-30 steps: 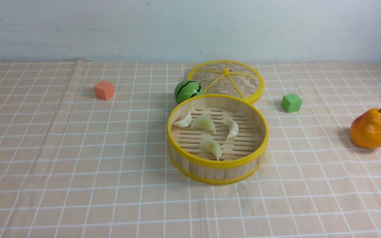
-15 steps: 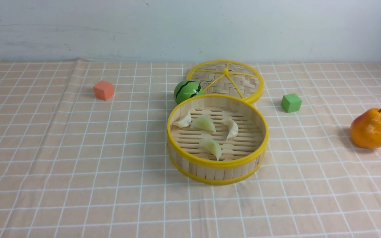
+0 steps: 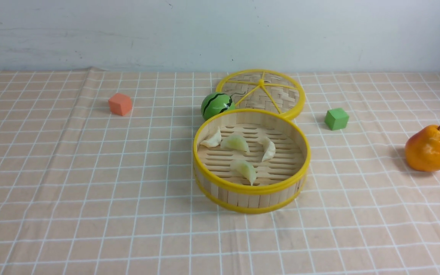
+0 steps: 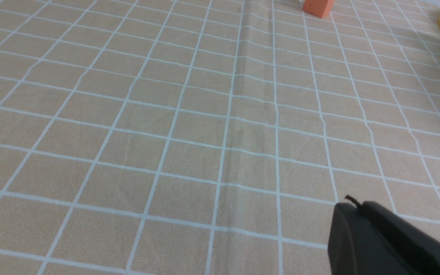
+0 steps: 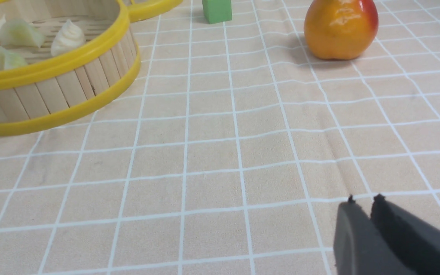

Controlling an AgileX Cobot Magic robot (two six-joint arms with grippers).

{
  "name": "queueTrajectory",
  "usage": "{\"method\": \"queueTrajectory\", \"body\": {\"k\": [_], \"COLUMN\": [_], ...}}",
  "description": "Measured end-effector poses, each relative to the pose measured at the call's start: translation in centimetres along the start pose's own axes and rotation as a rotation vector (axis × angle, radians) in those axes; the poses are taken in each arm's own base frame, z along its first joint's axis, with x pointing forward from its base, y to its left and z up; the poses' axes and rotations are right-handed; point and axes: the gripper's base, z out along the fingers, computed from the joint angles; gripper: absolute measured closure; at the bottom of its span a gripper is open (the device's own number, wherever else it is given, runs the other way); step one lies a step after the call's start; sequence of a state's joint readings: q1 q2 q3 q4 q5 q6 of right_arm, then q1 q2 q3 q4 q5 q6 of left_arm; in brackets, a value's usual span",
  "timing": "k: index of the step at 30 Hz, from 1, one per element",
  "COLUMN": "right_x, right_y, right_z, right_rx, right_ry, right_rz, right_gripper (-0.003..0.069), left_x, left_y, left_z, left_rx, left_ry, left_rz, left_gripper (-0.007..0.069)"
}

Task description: Put the dumplings into the steamer on the table with the brown tablecloth.

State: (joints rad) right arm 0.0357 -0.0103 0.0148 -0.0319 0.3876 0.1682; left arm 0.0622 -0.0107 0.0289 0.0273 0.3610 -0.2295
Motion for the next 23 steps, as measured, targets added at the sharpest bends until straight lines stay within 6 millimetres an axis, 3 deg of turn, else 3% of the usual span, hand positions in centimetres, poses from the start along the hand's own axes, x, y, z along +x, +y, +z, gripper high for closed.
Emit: {"method": "queueTrajectory", "body": {"k": [23], "right_x": [0.0], "right_y": [0.0], "right_z": [0.0], "right_rx": [0.0], "right_ry": [0.0], "right_rz": [0.0], "right_gripper": [0.0564], "left_x": [0.0], "left_y": [0.0], "left_z": [0.0], "left_rx": [0.0], "left_ry": [0.0], "left_rz": [0.0], "left_gripper": [0.0638]}}
